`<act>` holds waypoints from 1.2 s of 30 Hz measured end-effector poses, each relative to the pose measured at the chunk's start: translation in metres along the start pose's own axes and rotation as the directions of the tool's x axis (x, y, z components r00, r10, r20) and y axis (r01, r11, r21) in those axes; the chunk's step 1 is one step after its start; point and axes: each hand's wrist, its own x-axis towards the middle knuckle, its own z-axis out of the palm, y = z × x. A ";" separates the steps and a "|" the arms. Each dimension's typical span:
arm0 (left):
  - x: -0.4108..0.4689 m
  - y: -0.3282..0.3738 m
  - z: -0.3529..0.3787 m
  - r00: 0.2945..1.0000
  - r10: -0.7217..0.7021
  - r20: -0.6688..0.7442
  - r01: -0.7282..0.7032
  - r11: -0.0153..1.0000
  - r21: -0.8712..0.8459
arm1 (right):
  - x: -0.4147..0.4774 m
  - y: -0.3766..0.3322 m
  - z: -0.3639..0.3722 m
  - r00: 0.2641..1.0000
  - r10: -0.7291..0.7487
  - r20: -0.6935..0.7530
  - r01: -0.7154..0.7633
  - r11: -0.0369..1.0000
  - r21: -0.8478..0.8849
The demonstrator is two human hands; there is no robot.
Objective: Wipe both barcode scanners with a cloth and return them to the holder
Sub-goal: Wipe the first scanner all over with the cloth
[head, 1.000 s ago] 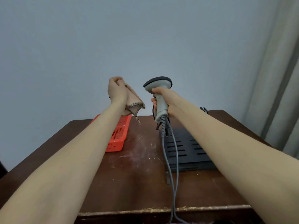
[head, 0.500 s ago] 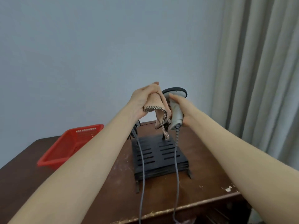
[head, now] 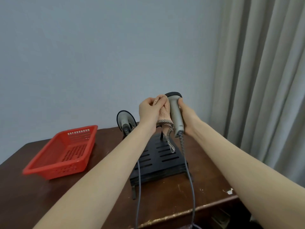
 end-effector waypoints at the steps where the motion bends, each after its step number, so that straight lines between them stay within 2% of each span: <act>1: 0.000 -0.001 0.001 1.000 -0.013 0.011 0.013 1.000 -0.003 | 0.001 0.002 0.002 1.000 -0.016 -0.019 0.016 1.000 -0.020; 7: -0.001 -0.010 -0.006 0.971 -0.004 0.240 0.001 1.000 0.014 | 0.012 0.009 0.005 0.991 -0.101 -0.092 0.092 0.991 -0.098; 13: -0.012 -0.005 0.001 0.981 0.029 0.194 -0.024 0.999 -0.028 | 0.017 0.016 0.009 0.992 -0.117 -0.056 0.115 0.993 -0.038; 15: -0.014 -0.007 0.004 0.979 0.095 0.181 -0.106 0.993 0.055 | 0.016 0.015 0.011 0.991 -0.131 -0.037 0.133 0.990 0.056; 17: -0.015 -0.010 0.005 0.966 0.187 0.177 -0.223 0.951 0.216 | 0.016 0.013 0.012 0.989 -0.141 -0.031 0.144 0.982 0.124; 20: -0.017 -0.011 0.004 0.939 0.284 0.194 -0.337 0.872 0.356 | 0.016 0.012 0.011 0.994 -0.089 0.058 0.075 0.975 0.208; 26: -0.038 -0.018 0.001 0.891 0.319 0.325 -0.435 0.803 0.407 | 0.015 0.013 -0.006 0.990 -0.036 0.140 0.025 0.996 0.082; 29: -0.034 -0.019 0.000 0.894 0.331 0.303 -0.434 0.808 0.399 | 0.013 0.012 -0.005 0.988 -0.028 0.154 0.012 0.994 0.107; 33: -0.022 -0.015 0.002 0.923 0.343 0.176 -0.385 0.849 0.362 | 0.009 0.011 0.002 0.992 -0.019 0.128 -0.009 0.977 0.215; 36: -0.014 -0.011 0.001 0.928 0.352 0.122 -0.372 0.860 0.350 | 0.007 0.009 0.004 0.994 -0.036 0.101 0.012 0.974 0.224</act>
